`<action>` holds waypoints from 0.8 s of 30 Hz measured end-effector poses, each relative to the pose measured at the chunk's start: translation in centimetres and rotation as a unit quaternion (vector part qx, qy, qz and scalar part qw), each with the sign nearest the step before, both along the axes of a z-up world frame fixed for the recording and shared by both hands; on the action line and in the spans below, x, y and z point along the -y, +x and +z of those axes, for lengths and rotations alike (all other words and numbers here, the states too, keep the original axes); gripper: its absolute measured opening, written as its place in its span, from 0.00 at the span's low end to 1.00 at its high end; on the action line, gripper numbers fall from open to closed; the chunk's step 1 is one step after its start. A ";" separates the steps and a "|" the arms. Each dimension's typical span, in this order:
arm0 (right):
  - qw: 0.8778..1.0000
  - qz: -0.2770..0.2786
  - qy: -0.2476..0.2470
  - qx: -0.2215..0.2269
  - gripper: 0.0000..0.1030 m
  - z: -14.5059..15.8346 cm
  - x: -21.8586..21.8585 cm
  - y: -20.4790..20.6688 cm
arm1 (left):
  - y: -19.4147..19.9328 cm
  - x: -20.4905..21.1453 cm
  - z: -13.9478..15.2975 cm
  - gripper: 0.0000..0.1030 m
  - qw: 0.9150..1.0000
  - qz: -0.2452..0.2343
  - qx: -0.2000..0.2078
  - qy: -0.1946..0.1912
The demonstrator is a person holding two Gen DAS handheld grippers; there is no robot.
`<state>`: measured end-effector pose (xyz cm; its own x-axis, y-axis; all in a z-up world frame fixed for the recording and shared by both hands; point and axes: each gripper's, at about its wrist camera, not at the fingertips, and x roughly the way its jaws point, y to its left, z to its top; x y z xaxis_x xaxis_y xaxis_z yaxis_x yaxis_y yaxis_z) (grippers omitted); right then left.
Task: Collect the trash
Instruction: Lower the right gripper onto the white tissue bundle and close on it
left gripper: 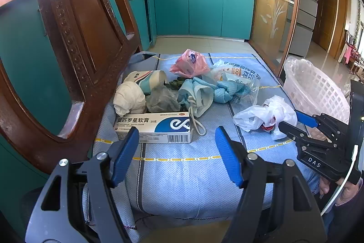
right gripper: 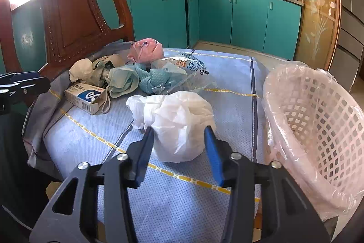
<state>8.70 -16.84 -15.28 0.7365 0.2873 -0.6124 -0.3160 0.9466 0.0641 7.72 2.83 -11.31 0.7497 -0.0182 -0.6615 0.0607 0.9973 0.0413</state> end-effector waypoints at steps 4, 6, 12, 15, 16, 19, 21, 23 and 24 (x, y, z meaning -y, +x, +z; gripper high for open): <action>1.000 -0.001 -0.002 0.003 0.54 0.0 -0.2 0.0 | 0.0 0.0 0.0 0.70 1.000 0.002 -0.001 0.000; 1.000 -0.003 -0.004 0.003 0.56 -0.1 -0.3 0.0 | 0.0 0.0 -0.1 0.71 1.000 0.002 -0.001 -0.002; 1.000 -0.006 -0.007 0.004 0.62 -0.1 -0.5 0.2 | -0.1 0.3 -0.2 0.71 1.000 -0.005 -0.003 -0.001; 1.000 -0.005 -0.008 0.004 0.62 -0.1 -0.6 0.2 | -0.1 0.3 -0.3 0.72 1.000 -0.006 -0.004 0.000; 1.000 -0.004 -0.009 0.004 0.62 -0.2 -0.7 0.2 | -0.1 0.3 -0.3 0.72 1.000 -0.007 -0.004 -0.001; 1.000 -0.005 -0.012 0.003 0.63 -0.3 -0.7 0.3 | -0.1 0.3 -0.3 0.72 1.000 -0.008 -0.004 0.000; 1.000 -0.007 -0.014 0.001 0.63 -0.4 -0.8 0.4 | -0.2 0.3 -0.3 0.72 1.000 -0.009 -0.004 -0.001; 1.000 -0.008 -0.015 -0.001 0.63 -0.5 -0.8 0.4 | -0.2 0.4 -0.3 0.72 1.000 -0.009 -0.004 -0.001; 1.000 -0.009 -0.016 -0.002 0.63 -0.5 -0.8 0.5 | -0.2 0.5 -0.3 0.72 1.000 -0.010 -0.004 0.000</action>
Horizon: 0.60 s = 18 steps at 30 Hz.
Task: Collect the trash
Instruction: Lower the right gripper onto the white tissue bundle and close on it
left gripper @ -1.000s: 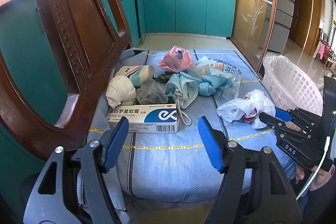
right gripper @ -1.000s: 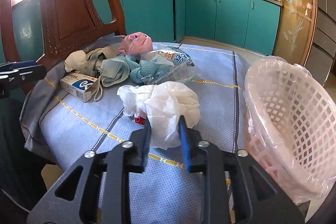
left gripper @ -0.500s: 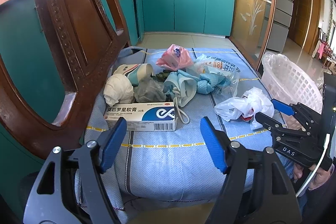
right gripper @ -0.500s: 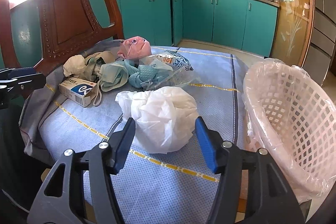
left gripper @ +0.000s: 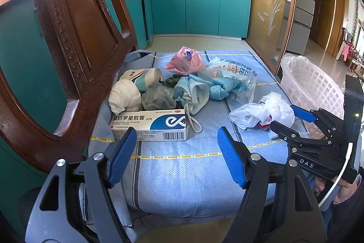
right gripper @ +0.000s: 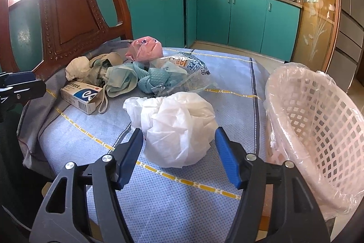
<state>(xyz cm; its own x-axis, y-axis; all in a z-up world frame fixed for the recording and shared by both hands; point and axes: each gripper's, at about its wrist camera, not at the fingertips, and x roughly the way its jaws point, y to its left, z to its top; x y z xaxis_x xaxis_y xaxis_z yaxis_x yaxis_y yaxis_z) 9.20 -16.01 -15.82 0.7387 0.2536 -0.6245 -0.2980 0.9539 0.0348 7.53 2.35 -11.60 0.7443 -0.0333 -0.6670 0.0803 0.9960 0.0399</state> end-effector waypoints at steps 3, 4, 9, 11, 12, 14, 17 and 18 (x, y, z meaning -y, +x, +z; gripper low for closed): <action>1.000 -0.003 -0.003 -0.003 0.63 -0.2 0.0 0.1 | -0.1 0.1 0.0 0.72 1.000 -0.002 0.001 0.000; 1.000 -0.004 -0.004 -0.004 0.63 -0.2 0.0 0.2 | -0.1 0.0 0.1 0.72 1.000 -0.002 0.002 0.001; 1.000 -0.007 -0.007 -0.006 0.63 -0.3 0.0 0.3 | -0.2 0.1 0.0 0.72 1.000 -0.004 0.001 0.000; 1.000 -0.007 -0.008 -0.007 0.63 -0.4 -0.1 0.3 | -0.2 0.1 0.0 0.72 1.000 -0.005 0.002 0.000; 1.000 -0.007 -0.009 -0.008 0.63 -0.4 -0.1 0.4 | -0.2 0.1 0.0 0.72 1.000 -0.006 0.003 0.000; 1.000 -0.007 -0.010 -0.009 0.63 -0.5 -0.1 0.4 | -0.3 0.2 0.1 0.72 1.000 -0.007 0.004 0.002; 1.000 -0.006 -0.015 -0.011 0.63 -0.7 -0.2 0.5 | -0.3 0.3 0.1 0.72 1.000 -0.009 0.005 0.003; 1.000 -0.006 -0.017 -0.013 0.63 -0.7 -0.3 0.5 | -0.3 0.3 0.1 0.72 1.000 -0.009 0.006 0.003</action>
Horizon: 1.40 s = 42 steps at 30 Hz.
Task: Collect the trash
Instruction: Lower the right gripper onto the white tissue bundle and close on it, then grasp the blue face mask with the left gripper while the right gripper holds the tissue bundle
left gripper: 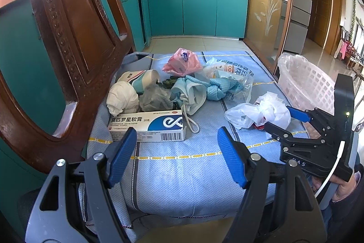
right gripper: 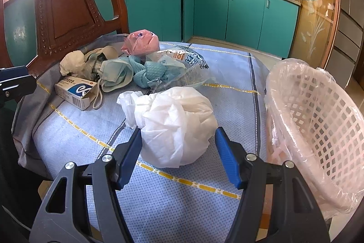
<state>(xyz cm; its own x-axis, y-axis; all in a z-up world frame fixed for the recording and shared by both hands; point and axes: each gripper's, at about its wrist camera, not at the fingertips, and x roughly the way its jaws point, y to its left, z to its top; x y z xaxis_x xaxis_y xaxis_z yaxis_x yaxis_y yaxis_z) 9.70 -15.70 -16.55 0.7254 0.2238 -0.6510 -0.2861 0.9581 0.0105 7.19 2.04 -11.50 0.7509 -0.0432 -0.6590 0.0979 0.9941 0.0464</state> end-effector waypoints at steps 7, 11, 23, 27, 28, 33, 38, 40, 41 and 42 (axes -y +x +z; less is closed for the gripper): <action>1.000 -0.001 -0.014 -0.008 0.63 -0.6 -0.4 0.3 | 0.0 0.2 0.1 0.72 1.000 -0.002 0.008 0.010; 1.000 0.000 -0.018 -0.015 0.60 -1.0 -0.5 0.5 | 0.0 0.2 0.2 0.72 1.000 -0.003 0.008 0.006; 1.000 -0.002 -0.011 -0.018 0.26 -1.0 -0.1 0.5 | 0.2 0.2 0.1 0.72 1.000 -0.004 0.005 0.005; 1.000 -0.007 -0.007 -0.016 0.25 -0.9 0.3 0.4 | 0.1 0.2 0.2 0.72 1.000 -0.003 0.006 0.007; 1.000 -0.009 -0.006 -0.015 0.25 -0.8 0.5 0.3 | 0.1 0.2 0.2 0.72 1.000 -0.003 0.007 0.008; 1.000 -0.020 0.006 -0.005 0.24 -0.4 1.5 -0.3 | 0.6 0.0 0.2 0.72 1.000 -0.004 0.006 0.005; 0.999 -0.035 0.021 0.002 0.24 0.0 2.5 -0.7 | 2.6 -0.9 0.4 0.72 1.000 0.003 0.002 -0.019; 0.999 -0.036 0.024 0.002 0.24 0.0 2.6 -0.7 | 3.8 -0.9 0.0 0.69 1.000 0.002 -0.009 -0.028; 0.999 -0.036 0.025 0.001 0.24 0.0 2.6 -0.6 | 4.4 -0.8 -0.2 0.68 0.999 0.001 -0.017 -0.032; 0.999 -0.036 0.025 0.001 0.24 0.0 2.6 -0.6 | 5.0 -0.7 -0.5 0.66 0.999 0.000 -0.025 -0.034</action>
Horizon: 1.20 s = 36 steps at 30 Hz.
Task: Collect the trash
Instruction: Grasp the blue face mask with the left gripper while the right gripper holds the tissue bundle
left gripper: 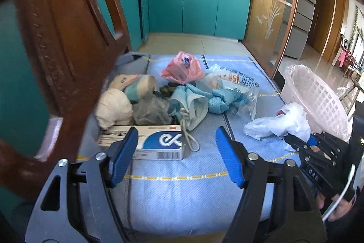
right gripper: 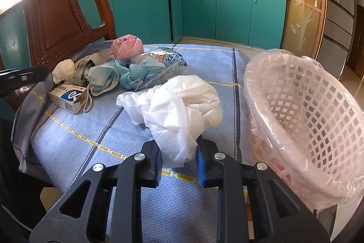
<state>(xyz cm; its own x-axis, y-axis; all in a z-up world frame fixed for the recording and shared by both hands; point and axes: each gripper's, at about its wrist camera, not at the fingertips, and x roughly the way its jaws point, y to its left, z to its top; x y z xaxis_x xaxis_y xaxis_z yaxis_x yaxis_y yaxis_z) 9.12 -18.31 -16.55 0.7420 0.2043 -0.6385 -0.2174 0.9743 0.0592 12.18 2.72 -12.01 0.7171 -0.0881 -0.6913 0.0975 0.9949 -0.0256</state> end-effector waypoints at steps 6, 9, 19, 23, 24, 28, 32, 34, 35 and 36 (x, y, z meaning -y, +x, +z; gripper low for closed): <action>1.000 0.011 0.008 -0.004 0.24 -0.2 -0.2 0.3 | 3.7 0.0 -2.2 0.67 0.998 0.025 -0.044 0.023; 0.999 0.025 0.025 -0.007 0.25 -0.2 -0.1 0.4 | 4.9 -0.1 -3.5 0.71 0.997 0.031 -0.062 0.035; 0.998 0.057 0.027 -0.003 0.48 -0.2 -1.4 -0.1 | 6.3 -0.5 -6.1 0.66 0.994 0.032 -0.087 0.054; 0.998 0.054 0.024 -0.006 0.49 -0.3 -1.5 0.0 | 4.5 -0.5 -5.8 0.62 0.997 -0.015 -0.074 0.023; 0.998 0.054 0.023 -0.007 0.49 -0.3 -1.5 0.0 | 4.0 -0.4 -5.7 0.62 0.997 -0.031 -0.073 0.015; 0.998 0.052 0.021 -0.007 0.50 -0.4 -1.5 0.0 | 2.3 -0.4 -4.8 0.58 0.995 -0.062 -0.079 -0.019; 0.999 0.049 0.021 -0.007 0.54 -0.4 -1.5 0.1 | 2.5 -1.2 -3.5 0.58 0.997 -0.032 -0.064 0.016; 0.998 0.050 0.022 -0.006 0.54 -0.4 -1.5 0.1 | 3.5 -1.5 -2.6 0.59 0.998 -0.021 -0.052 0.001; 0.998 0.050 0.022 -0.006 0.54 -0.3 -1.6 0.1 | 3.9 -1.3 -2.2 0.59 0.999 -0.021 -0.044 0.000; 0.998 0.050 0.021 -0.005 0.54 -0.4 -1.6 0.1 | 4.5 -0.9 -1.9 0.62 0.999 -0.022 -0.037 0.003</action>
